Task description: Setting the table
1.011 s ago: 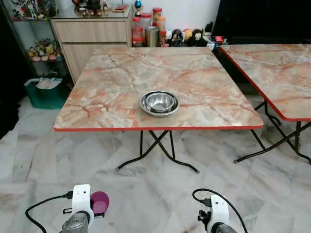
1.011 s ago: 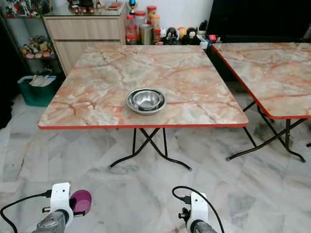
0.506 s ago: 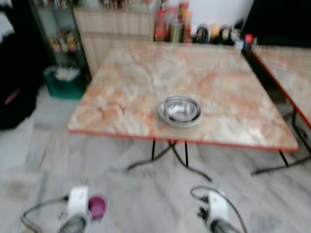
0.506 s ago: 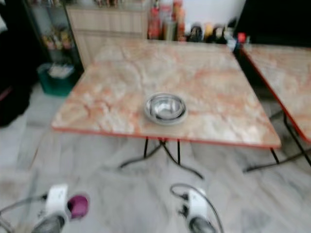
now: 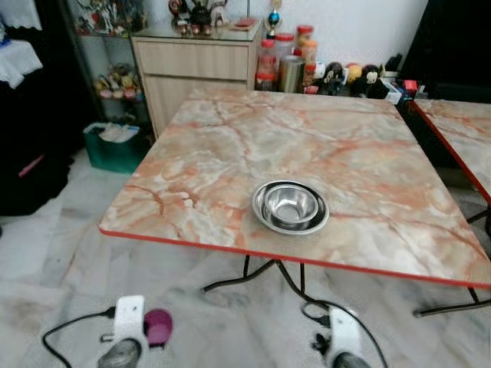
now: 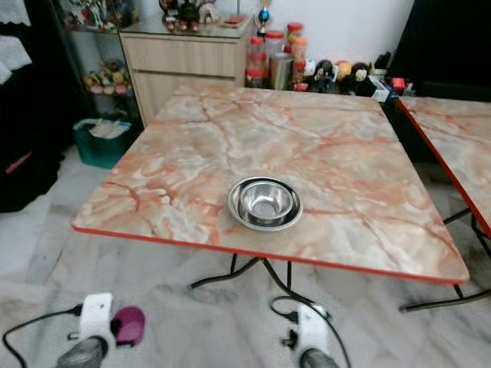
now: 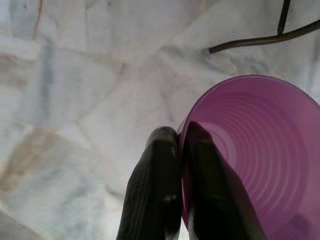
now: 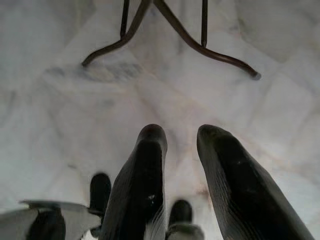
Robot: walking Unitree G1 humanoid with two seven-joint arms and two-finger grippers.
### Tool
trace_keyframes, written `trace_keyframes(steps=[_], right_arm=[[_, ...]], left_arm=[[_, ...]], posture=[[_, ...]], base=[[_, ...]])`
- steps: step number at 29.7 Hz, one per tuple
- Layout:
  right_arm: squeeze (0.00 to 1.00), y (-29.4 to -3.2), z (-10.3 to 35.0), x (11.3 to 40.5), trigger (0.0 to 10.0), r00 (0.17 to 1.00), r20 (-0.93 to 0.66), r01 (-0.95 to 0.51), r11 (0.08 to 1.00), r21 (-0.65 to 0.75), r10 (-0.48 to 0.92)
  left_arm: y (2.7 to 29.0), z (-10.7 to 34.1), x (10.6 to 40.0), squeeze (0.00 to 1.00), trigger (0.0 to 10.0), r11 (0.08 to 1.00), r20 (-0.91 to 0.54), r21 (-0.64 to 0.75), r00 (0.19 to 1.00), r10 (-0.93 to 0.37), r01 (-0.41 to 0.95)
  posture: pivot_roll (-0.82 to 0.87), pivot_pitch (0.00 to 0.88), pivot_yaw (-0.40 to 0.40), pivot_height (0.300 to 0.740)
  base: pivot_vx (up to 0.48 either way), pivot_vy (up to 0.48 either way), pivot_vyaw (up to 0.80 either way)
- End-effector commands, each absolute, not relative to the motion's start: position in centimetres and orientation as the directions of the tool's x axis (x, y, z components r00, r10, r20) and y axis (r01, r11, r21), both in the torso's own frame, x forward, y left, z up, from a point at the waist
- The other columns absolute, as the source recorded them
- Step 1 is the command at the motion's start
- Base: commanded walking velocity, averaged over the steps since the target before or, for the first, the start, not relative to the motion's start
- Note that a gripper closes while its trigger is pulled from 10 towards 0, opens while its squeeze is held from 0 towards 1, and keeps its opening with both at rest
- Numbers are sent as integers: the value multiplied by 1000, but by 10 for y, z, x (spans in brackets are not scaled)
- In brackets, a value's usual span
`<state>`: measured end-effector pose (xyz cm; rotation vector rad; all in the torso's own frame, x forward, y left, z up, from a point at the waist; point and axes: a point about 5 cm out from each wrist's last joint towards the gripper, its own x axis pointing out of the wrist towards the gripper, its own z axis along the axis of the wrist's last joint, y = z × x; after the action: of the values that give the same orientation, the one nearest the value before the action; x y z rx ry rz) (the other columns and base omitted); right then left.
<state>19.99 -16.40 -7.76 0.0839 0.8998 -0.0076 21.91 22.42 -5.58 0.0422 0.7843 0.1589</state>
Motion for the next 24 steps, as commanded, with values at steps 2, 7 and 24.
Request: trace_keyframes(steps=[2, 7, 24], right_arm=[[0, -175, -79, 195, 10000, 610, -793, 61, 997, 48, 1], [0, -174, -79, 195, 10000, 611, -792, 63, 997, 53, 3], [0, -175, -79, 197, 10000, 609, -793, 53, 997, 51, 9]], left_arm=[[218, -56, 221, 0, 10000, 989, -696, 98, 702, 148, -111], [233, -55, 217, 0, 10000, 970, -688, 199, 685, 239, -139], [344, 49, 256, 0, 10000, 424, -59, 746, 584, 810, -513]], posture=[[103, 0, -24, 740], [104, 0, -24, 740], [113, 0, -31, 740]], base=[[0, 0, 0], [0, 0, 0], [0, 0, 0]])
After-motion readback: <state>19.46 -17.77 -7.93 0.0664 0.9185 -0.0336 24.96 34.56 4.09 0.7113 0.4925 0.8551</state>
